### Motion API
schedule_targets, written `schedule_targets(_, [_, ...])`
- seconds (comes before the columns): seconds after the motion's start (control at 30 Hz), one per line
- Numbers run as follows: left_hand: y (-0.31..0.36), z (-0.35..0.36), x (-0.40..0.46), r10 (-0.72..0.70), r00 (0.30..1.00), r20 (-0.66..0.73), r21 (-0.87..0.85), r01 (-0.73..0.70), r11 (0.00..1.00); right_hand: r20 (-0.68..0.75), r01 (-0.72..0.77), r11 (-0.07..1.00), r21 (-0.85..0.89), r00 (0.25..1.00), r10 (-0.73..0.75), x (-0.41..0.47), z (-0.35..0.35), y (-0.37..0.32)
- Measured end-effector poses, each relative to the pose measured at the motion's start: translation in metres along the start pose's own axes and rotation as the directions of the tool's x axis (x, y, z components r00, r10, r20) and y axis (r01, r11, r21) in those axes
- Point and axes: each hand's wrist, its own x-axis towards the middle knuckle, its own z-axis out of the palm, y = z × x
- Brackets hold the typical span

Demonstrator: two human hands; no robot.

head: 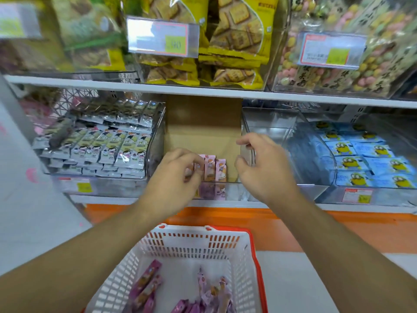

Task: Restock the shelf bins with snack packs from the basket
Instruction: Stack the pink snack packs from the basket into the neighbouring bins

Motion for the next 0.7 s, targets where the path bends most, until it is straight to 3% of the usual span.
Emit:
schedule_targets(0.07, [-0.007, -0.008, -0.029, -0.032, 0.999, -0.032, -0.075, 0.030, 0.997, 0.065, 0.029, 0.997, 0.075, 0.997, -0.033, -0.012, 0.012, -0.012])
schedule_targets(0.17, [-0.037, -0.006, -0.069, -0.141, 0.989, -0.039, -0.123, 0.135, 0.983, 0.279, -0.016, 0.978, 0.208, 0.959, -0.043, -0.039, 0.045, -0.028])
schedule_targets(0.3, [-0.095, -0.002, -0.126, -0.310, 0.951, 0.000, -0.039, 0.310, 0.950, 0.607, -0.128, 0.979, 0.158, 0.794, 0.006, -0.075, 0.104, -0.032])
schedule_targets(0.43, [-0.162, -0.004, -0.174, -0.491, 0.871, 0.022, 0.206, 0.476, 0.855, 0.761, -0.148, 0.989, -0.024, 0.639, 0.114, -0.111, 0.175, -0.014])
schedule_targets(0.53, [-0.200, 0.005, -0.198, -0.658, 0.745, 0.112, 0.326, 0.598, 0.732, 0.822, -0.102, 0.987, -0.120, 0.547, 0.157, -0.133, 0.224, -0.004])
schedule_targets(0.6, [-0.214, 0.018, -0.213, -0.701, 0.686, 0.195, 0.315, 0.634, 0.707, 0.840, -0.165, 0.976, -0.144, 0.502, 0.208, -0.145, 0.256, 0.002])
schedule_targets(0.7, [-0.220, 0.033, -0.226, -0.708, 0.673, 0.216, 0.207, 0.677, 0.707, 0.861, -0.232, 0.958, -0.169, 0.439, 0.258, -0.161, 0.301, 0.010])
